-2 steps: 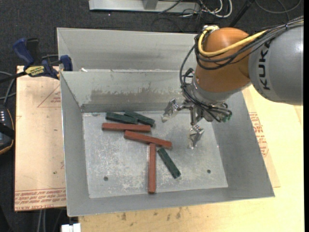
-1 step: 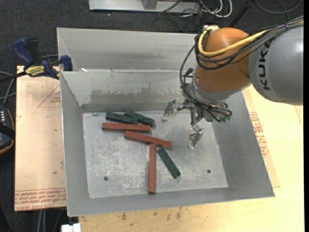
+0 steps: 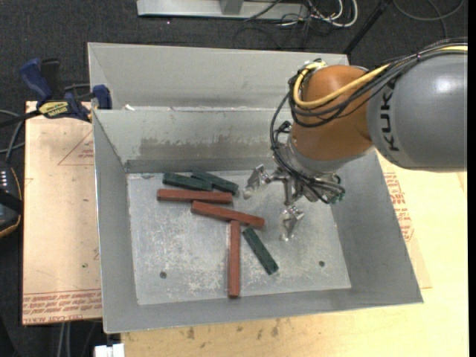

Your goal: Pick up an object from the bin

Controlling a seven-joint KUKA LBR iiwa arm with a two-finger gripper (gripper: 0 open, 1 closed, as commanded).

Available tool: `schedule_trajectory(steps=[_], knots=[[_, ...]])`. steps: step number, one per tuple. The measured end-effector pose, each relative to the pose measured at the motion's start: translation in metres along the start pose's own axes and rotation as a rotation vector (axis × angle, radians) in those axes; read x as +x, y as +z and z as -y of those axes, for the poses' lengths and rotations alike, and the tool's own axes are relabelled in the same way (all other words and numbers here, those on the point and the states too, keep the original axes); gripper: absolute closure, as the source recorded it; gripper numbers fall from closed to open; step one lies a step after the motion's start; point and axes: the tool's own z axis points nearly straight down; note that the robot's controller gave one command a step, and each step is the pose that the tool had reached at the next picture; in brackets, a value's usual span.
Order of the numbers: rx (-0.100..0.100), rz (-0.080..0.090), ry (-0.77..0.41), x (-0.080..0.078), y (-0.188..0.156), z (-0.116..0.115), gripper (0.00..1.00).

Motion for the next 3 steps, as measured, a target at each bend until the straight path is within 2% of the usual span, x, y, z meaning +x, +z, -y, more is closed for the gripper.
schedule_trajectory(steps=[1, 2, 3], knots=[[-0.003, -0.004, -0.031, 0.004, 0.053, -0.004, 0.00], [0.009, 0.008, -0.531, 0.001, 0.065, -0.005, 1.00], [0.009, 0.008, -0.531, 0.001, 0.065, -0.005, 1.00]])
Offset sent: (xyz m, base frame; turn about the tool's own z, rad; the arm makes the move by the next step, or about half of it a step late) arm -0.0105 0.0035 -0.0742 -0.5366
